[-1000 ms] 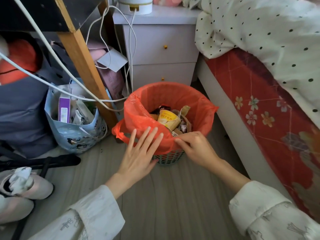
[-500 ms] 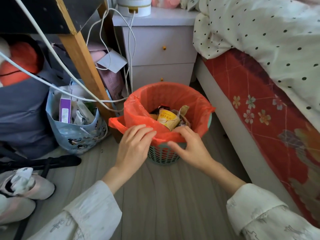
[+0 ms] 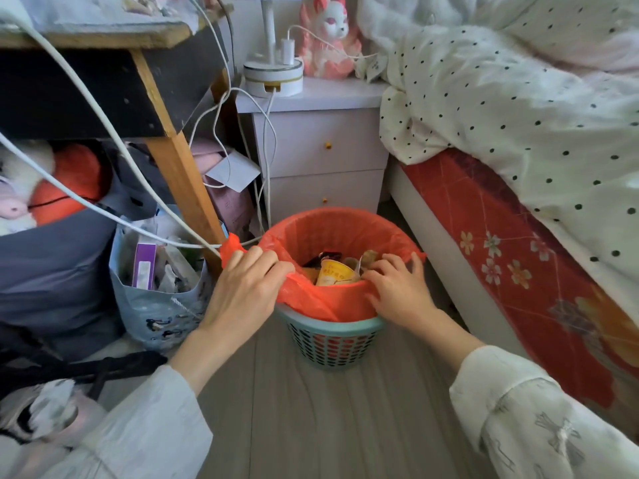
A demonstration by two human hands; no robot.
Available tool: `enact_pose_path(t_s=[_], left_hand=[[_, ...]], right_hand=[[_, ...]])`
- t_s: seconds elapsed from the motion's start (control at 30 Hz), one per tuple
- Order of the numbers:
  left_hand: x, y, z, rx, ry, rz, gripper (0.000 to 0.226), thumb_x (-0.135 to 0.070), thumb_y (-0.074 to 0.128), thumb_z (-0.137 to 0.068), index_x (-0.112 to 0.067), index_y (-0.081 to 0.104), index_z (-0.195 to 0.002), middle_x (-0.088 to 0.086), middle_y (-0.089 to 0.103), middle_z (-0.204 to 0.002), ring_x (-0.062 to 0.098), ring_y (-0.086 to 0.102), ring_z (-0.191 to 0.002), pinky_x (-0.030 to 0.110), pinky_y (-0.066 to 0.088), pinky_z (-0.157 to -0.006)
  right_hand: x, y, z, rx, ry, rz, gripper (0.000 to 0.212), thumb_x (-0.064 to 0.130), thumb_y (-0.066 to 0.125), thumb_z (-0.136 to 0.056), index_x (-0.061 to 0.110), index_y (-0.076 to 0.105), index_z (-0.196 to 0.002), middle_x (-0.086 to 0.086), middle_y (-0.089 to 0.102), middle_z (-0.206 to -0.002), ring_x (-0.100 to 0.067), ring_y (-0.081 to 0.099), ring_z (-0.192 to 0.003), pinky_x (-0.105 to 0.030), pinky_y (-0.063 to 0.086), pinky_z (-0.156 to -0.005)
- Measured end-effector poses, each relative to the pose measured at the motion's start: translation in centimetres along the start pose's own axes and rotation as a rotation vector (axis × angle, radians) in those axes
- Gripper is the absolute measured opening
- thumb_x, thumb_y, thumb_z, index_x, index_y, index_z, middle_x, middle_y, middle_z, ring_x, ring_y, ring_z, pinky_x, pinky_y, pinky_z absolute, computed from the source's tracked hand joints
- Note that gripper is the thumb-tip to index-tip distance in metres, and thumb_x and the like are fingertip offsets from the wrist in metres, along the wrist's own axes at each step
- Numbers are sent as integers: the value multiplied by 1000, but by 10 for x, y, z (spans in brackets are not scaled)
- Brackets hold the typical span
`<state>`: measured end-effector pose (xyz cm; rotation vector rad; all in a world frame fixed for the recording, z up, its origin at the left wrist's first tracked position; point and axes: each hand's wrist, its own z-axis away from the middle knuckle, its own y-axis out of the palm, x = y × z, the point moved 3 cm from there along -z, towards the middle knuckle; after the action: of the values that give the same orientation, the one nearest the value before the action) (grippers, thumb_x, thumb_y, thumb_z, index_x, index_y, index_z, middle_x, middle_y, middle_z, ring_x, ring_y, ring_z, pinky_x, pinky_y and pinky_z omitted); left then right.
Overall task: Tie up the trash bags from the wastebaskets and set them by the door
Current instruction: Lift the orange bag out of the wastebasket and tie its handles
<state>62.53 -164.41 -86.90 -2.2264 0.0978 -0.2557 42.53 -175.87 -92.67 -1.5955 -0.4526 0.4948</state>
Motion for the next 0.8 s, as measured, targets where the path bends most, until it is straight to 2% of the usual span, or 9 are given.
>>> enact_pose_path(t_s=[0.13, 0.27, 0.33, 0.47, 0.5, 0.57, 0.63, 0.7, 0.8], left_hand=[[0, -6, -10, -32, 13, -29, 19, 0, 65, -75, -15, 65, -86, 3, 60, -72, 26, 53, -68, 34, 33, -67], [2, -8, -13, -35, -11, -53, 13, -20, 51, -89, -17, 63, -86, 2, 60, -74, 27, 54, -70, 35, 32, -68], [7, -7, -13, -19, -87, -42, 25, -31, 44, -92, -17, 63, -82, 2, 60, -73, 27, 56, -72, 36, 33, -70], [18, -4, -10, -16, -252, 11, 27, -40, 45, -87, -18, 62, -87, 2, 61, -81, 27, 57, -81, 36, 33, -79], [20, -2, -8, -9, -274, 37, 27, -39, 46, -86, -18, 62, -92, 4, 62, -86, 28, 56, -85, 37, 35, -81], [22, 3, -4, -3, -333, 201, 30, -29, 47, -80, -15, 61, -103, 7, 58, -103, 29, 54, -100, 40, 39, -90], [23, 5, -1, -32, -546, 579, 46, -17, 47, -69, -15, 56, -114, 7, 48, -121, 21, 43, -118, 34, 32, -104], [28, 9, 3, -183, -879, 881, 55, -15, 48, -68, -20, 47, -123, 0, 39, -130, 9, 36, -121, 26, 27, -105], [40, 17, 5, -261, -1284, 897, 58, -23, 57, -76, -23, 36, -131, 4, 37, -139, 16, 39, -124, 37, 34, -106]], right_hand=[[-19, -1, -11, 59, 101, 97, 31, 22, 44, -87, 23, 63, -112, -7, 50, -130, -27, 30, -133, -57, 13, -110], [-43, -12, -17, -84, 260, 53, 27, 14, 46, -86, 15, 65, -104, -9, 56, -122, -29, 44, -118, -47, 33, -97], [-43, -15, -12, -208, 217, -62, 25, 12, 49, -85, 13, 66, -103, -10, 60, -117, -31, 51, -111, -44, 37, -91], [-23, -9, 15, -363, -65, -350, 16, 5, 59, -80, 6, 70, -92, -11, 67, -108, -30, 60, -104, -43, 48, -86], [-24, -4, 22, -407, -44, -399, 17, 6, 58, -80, 7, 68, -95, -10, 66, -110, -26, 59, -105, -41, 48, -87], [-39, 3, 31, -480, 187, -563, 24, 12, 53, -85, 9, 61, -107, -8, 61, -115, -19, 54, -106, -32, 43, -88], [-59, 12, 30, -436, 478, -682, 29, 24, 45, -91, 9, 56, -113, -10, 58, -114, -21, 52, -106, -33, 41, -88], [-72, 19, 18, -250, 628, -719, 40, 38, 37, -94, 8, 59, -107, -15, 59, -105, -29, 53, -106, -36, 40, -88], [-82, 24, -9, -70, 890, -1090, 65, 54, 32, -91, 0, 56, -117, -19, 58, -118, -32, 52, -115, -38, 39, -96]])
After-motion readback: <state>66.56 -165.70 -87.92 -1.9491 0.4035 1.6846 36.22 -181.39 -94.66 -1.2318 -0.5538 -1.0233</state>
